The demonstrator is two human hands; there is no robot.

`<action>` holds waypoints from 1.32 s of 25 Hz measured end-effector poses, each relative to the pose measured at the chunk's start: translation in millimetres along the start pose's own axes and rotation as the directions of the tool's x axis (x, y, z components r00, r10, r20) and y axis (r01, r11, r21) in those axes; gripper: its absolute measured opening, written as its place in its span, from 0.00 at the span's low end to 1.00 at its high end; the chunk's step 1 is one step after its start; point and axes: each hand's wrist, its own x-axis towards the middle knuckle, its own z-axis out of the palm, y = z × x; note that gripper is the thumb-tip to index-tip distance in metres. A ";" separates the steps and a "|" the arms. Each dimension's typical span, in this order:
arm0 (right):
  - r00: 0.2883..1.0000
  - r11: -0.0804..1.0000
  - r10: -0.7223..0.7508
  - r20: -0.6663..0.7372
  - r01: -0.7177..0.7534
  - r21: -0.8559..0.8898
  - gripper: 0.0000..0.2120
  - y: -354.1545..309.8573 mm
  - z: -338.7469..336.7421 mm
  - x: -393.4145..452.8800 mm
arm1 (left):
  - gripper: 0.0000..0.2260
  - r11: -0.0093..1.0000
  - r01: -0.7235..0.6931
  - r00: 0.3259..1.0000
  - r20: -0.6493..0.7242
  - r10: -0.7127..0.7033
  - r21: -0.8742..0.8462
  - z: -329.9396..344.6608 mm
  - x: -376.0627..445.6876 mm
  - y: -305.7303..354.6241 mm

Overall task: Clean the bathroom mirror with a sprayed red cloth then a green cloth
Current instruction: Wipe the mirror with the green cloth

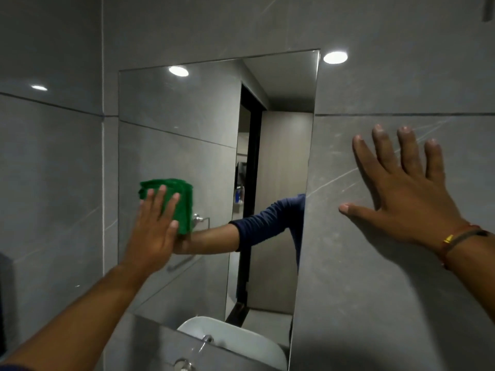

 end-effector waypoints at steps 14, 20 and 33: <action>0.999 1.000 -0.014 0.038 0.013 0.008 0.55 -0.9 1.2 2.7 | 0.28 0.353 0.809 0.440 0.087 -0.894 -0.471 20.2 -0.6 217.9; 0.998 0.999 -0.033 0.059 0.031 0.030 0.55 1.9 -2.8 1.2 | 0.29 0.988 -0.006 0.993 0.116 0.023 -0.151 47.6 -86.7 289.7; 0.999 0.997 -0.041 -0.009 0.042 0.060 0.57 6.0 12.9 3.4 | 0.30 0.896 0.423 0.905 0.120 -0.409 -0.138 27.6 -103.5 -84.7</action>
